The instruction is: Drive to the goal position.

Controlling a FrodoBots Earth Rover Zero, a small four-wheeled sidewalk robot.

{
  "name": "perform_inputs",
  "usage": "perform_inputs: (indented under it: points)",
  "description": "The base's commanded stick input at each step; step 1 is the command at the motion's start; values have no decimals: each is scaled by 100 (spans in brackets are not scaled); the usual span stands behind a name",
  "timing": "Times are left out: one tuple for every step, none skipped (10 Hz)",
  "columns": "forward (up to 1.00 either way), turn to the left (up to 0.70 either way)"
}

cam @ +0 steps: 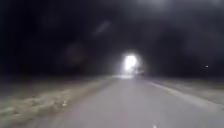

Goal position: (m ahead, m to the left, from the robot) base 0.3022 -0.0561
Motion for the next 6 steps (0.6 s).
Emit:
perform_inputs:
  points:
    - [100, 0]
    - [100, 0]
    - [100, 0]
    - [100, 0]
    - [100, 0]
    - [100, 0]
